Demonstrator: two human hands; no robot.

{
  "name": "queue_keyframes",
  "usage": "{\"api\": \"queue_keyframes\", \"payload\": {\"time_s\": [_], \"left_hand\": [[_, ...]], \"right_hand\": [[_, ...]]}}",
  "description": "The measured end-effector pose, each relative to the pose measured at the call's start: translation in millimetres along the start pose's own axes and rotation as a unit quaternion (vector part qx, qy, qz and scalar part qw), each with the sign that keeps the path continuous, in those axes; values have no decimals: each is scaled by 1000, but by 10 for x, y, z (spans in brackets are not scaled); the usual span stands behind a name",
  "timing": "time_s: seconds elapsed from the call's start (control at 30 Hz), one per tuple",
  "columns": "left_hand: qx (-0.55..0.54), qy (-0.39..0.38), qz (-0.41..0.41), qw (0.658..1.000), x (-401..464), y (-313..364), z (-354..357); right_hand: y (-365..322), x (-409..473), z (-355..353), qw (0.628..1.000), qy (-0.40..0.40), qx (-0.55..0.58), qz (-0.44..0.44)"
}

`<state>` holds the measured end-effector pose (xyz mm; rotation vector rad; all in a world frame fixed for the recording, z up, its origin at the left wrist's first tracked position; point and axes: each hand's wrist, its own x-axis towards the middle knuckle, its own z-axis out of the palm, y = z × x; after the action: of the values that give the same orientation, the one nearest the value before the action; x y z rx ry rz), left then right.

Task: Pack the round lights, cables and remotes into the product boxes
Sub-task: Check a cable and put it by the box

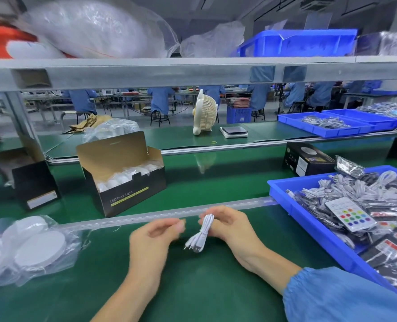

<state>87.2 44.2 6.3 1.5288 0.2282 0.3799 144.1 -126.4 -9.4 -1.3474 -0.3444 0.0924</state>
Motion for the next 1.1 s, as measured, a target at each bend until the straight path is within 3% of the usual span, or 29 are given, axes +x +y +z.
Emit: {"api": "queue_keyframes", "payload": {"time_s": [0.03, 0.07, 0.1, 0.17, 0.2, 0.23, 0.27, 0.3, 0.4, 0.43, 0.47, 0.53, 0.67, 0.73, 0.9, 1.0, 1.1], "left_hand": [[50, 7, 3, 999, 88, 72, -111], [171, -11, 19, 985, 200, 156, -263], [352, -37, 35, 935, 309, 261, -443], [670, -27, 38, 741, 436, 481, -772], [743, 2, 28, 669, 467, 550, -897], [770, 24, 20, 638, 470, 593, -978], [763, 36, 16, 645, 477, 597, -1005], [737, 25, 22, 675, 495, 588, -984], [584, -25, 76, 808, 529, 399, -717], [564, -19, 99, 820, 565, 296, -603], [581, -3, 134, 803, 628, 196, -498], [650, 29, 193, 734, 798, 39, -327], [773, 22, 195, 604, 1225, -48, -92], [775, 32, 183, 604, 1372, -4, -66], [722, 22, 147, 676, 1560, 133, -81], [704, -2, 149, 694, 1482, 228, -136], [705, -15, 166, 689, 1250, 288, -173]], "right_hand": [[3, 14, -22, 1000, 14, 16, 4], [9, 29, -42, 999, 29, 29, 8], [17, 43, -61, 998, 44, 39, 11], [46, 63, -83, 996, 66, 50, 18], [63, 70, -81, 996, 71, 52, 22], [80, 80, -79, 996, 73, 52, 26], [95, 90, -78, 995, 74, 51, 31], [103, 95, -80, 995, 74, 49, 36], [120, 91, -77, 998, 47, -6, 43], [122, 80, -56, 998, 30, -49, 37], [125, 60, -30, 995, 14, -100, 24], [134, 8, -2, 970, -11, -242, -27], [99, -103, -8, 827, -113, -532, -144], [12, -131, 67, 778, -161, -589, -148], [-324, -265, 178, 620, -236, -727, -177], [-530, -386, 79, 566, -253, -772, -140], [-854, -465, -123, 526, -241, -811, -92]]}}
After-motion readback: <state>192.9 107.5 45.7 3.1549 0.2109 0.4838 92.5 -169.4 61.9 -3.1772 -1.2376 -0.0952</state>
